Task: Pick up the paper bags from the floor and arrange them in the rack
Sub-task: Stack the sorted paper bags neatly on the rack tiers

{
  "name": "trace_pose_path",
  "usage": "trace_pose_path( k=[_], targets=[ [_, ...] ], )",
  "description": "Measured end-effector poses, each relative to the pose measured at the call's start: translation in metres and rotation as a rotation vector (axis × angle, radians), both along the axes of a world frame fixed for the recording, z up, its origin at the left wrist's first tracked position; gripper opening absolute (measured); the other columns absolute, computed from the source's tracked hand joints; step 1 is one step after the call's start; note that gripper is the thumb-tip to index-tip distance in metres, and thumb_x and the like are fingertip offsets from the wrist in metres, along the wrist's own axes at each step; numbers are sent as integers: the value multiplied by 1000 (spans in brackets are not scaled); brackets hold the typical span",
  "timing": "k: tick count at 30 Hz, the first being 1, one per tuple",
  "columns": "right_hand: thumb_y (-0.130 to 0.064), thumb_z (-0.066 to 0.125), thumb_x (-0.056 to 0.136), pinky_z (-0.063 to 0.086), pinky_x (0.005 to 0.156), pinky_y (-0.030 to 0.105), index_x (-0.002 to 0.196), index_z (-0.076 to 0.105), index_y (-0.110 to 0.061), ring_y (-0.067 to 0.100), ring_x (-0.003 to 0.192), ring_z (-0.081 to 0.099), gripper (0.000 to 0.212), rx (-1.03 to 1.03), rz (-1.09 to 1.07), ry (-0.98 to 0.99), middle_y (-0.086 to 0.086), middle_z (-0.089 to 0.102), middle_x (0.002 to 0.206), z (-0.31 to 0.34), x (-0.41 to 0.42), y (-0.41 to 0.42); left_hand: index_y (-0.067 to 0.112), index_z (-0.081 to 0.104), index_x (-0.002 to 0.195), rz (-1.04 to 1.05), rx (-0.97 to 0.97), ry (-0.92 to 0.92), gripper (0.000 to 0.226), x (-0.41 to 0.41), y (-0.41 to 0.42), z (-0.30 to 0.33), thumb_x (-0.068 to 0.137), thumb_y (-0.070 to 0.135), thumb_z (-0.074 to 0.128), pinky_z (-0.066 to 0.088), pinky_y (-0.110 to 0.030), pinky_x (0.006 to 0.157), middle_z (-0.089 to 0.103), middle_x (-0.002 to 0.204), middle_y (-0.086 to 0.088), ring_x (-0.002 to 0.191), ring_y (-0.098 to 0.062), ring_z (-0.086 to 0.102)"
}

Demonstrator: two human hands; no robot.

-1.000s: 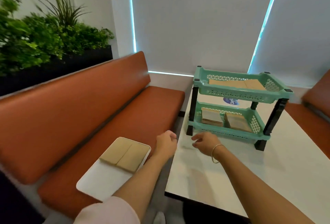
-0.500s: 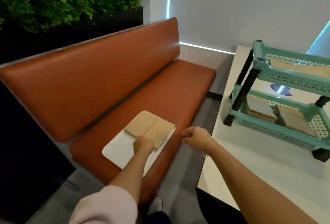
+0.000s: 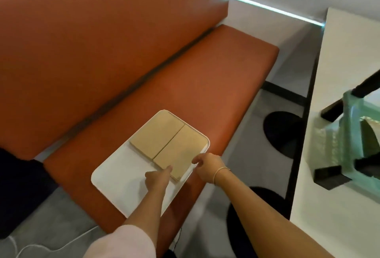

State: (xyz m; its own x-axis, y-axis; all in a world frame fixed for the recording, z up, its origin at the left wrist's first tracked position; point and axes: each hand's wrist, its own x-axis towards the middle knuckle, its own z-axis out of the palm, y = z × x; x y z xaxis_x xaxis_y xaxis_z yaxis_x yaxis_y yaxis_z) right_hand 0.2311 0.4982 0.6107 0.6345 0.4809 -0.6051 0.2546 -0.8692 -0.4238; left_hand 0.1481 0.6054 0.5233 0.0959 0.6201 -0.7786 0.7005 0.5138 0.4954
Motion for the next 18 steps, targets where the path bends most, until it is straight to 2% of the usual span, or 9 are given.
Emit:
trace_pose_path(
  k=[4,10,15,18],
  targets=[
    [-17,53,91,49,88,24,125,57,-21,19,104,61,34,-4,11,56,5,60,122,-27,25,18,-3,38,131,75,23,57,85,39,0,-19,71,42,79,45,-44,90,49,130,-23,117,-38,50],
    [-14,52,91,46,83,20,123,58,-19,18,105,60,33,18,-7,111,4,60,121,-50,44,29,-1,49,126,-47,19,267,82,63,5,-47,74,60,66,47,-38,90,50,125,-18,115,-31,52],
    [-15,52,92,46,83,20,123,58,-19,18,106,59,32,33,-24,138,5,58,123,-55,49,28,4,57,114,74,-80,223,74,65,8,-61,66,59,73,48,-38,87,61,113,-17,105,-32,57],
    [-18,54,92,47,87,22,124,57,-20,18,107,59,32,33,-31,125,5,57,124,-54,52,23,0,53,121,238,-166,60,67,66,4,-53,74,42,76,47,-38,92,58,119,-21,111,-36,55]
  ],
)
